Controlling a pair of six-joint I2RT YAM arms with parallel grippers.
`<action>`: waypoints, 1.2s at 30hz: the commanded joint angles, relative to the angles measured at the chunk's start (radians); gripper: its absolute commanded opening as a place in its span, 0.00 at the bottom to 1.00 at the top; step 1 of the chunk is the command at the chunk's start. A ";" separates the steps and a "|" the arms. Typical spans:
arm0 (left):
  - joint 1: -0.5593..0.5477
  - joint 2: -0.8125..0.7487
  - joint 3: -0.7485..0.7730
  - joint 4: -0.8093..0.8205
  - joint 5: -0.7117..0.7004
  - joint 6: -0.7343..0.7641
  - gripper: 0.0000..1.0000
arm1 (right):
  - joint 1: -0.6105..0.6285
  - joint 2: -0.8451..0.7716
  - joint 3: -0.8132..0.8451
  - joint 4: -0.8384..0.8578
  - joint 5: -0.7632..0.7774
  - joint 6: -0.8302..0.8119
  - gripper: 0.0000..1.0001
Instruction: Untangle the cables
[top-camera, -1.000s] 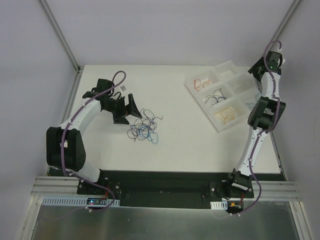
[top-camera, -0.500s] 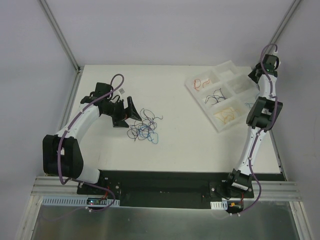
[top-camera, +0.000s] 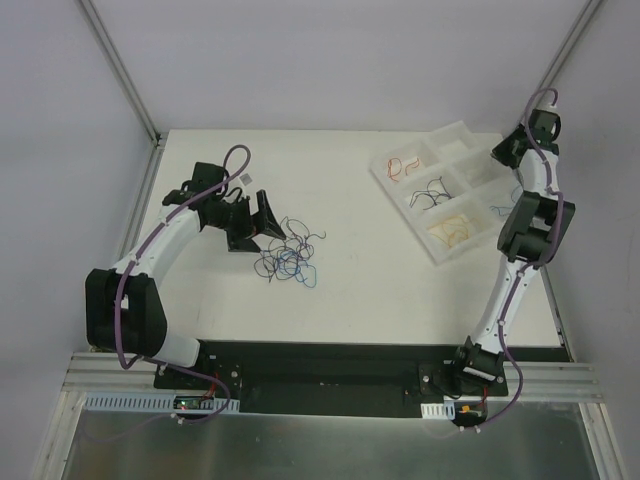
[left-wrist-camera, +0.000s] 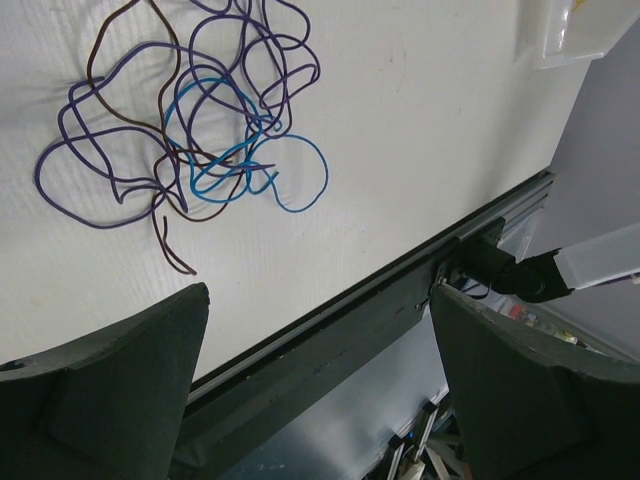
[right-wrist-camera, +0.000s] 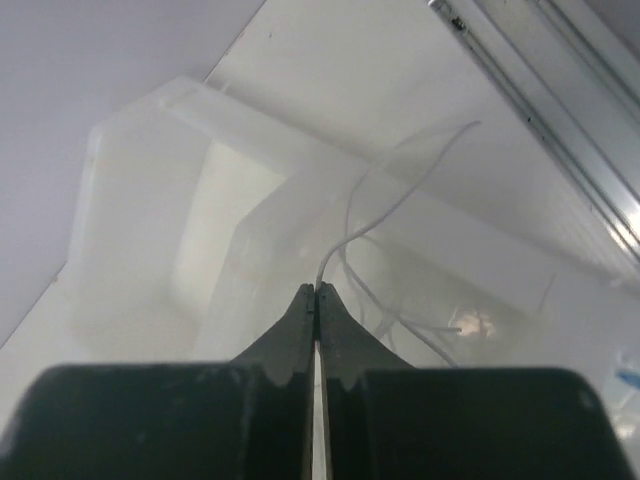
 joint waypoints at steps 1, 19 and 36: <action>-0.013 0.019 0.067 0.000 0.011 0.005 0.91 | 0.012 -0.250 -0.139 0.077 -0.067 0.068 0.01; -0.013 0.068 0.131 -0.035 0.020 0.048 0.91 | 0.043 -0.174 -0.293 0.089 -0.152 0.219 0.01; -0.012 0.079 0.173 -0.058 -0.006 0.050 0.92 | 0.109 -0.178 -0.014 -0.244 0.068 0.105 0.16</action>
